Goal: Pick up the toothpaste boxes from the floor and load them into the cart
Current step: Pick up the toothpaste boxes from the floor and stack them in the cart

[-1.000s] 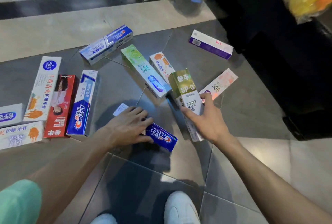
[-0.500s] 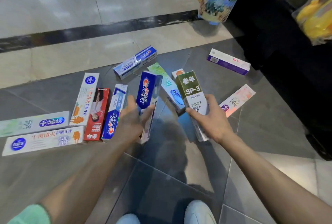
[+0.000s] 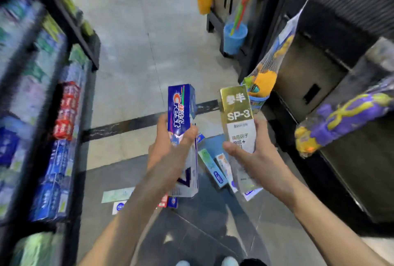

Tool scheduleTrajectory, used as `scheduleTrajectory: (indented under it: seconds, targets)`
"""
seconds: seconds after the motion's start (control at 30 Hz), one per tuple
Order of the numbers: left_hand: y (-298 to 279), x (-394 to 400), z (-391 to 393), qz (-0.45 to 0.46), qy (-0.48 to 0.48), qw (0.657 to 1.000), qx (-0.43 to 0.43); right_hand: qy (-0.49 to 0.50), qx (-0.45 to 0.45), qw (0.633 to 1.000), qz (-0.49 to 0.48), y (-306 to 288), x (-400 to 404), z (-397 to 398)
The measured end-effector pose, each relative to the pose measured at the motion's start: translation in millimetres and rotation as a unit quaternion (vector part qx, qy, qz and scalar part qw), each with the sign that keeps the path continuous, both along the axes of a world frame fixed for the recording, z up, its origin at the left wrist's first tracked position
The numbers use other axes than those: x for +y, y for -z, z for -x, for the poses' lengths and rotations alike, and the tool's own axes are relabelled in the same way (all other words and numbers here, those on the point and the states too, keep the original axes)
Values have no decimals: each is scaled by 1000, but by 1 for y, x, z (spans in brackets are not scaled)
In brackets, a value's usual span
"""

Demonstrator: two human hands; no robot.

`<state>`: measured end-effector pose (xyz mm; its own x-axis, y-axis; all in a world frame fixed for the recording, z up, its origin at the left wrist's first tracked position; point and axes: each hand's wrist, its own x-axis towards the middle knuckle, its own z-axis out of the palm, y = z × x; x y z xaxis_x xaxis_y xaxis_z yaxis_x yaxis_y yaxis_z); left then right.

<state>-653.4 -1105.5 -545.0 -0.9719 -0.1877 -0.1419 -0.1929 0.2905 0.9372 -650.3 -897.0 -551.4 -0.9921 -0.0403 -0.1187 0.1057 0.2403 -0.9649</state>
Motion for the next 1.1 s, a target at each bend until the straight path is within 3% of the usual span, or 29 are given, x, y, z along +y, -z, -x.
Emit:
scheduleTrajectory:
  seconds: [0.1, 0.23, 0.43, 0.6, 0.83, 0.97, 1.1]
  targets:
    - [-145, 6, -14, -3, 18, 999, 34, -26, 31, 998, 40, -142, 1, -6]
    - [-297, 25, -27, 1, 7, 996, 89, -20, 96, 994, 49, -293, 1, -18]
    - [-426, 56, -47, -69, -5, 987, 146, -21, 152, 987, 47, -430, 21, -38]
    - [-470, 76, -52, -133, 23, 980, 144, 20, 159, 985, 64, -477, 37, -54]
    - [-483, 84, -56, -160, 120, 969, 144, 119, 152, 979, 59, -479, 31, -96]
    - [-485, 87, -68, -174, 200, 955, 132, 207, 138, 967, 49, -477, 15, -134]
    - [-481, 97, -88, -190, 298, 927, 124, 338, 133, 931, 42, -479, 2, -185]
